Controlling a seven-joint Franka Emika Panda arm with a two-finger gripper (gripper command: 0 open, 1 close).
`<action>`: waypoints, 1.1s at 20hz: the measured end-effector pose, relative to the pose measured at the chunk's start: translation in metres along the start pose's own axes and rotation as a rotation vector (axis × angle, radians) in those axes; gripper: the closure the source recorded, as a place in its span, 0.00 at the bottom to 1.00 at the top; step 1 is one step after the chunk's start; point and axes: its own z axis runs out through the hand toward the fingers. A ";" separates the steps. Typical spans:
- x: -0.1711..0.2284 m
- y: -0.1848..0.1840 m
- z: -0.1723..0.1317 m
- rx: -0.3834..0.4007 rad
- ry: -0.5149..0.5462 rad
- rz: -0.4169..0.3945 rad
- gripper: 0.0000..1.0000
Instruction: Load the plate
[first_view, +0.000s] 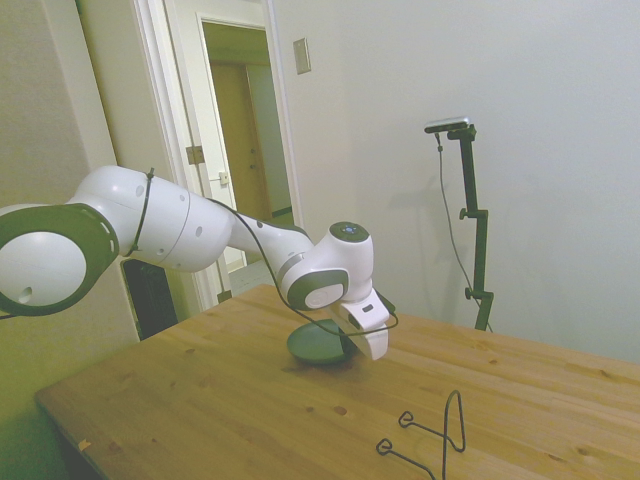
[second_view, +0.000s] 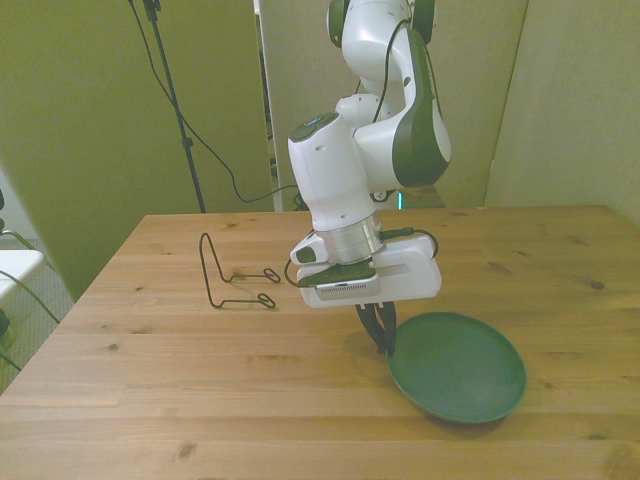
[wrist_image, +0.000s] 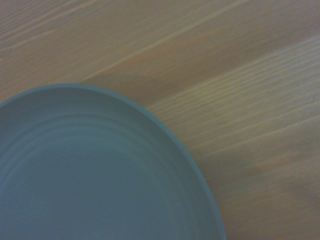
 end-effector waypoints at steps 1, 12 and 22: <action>0.000 0.000 -0.003 0.003 0.002 -0.001 1.00; -0.035 0.002 -0.119 -0.064 0.005 -0.132 1.00; -0.041 0.021 -0.216 -0.210 0.189 -0.251 1.00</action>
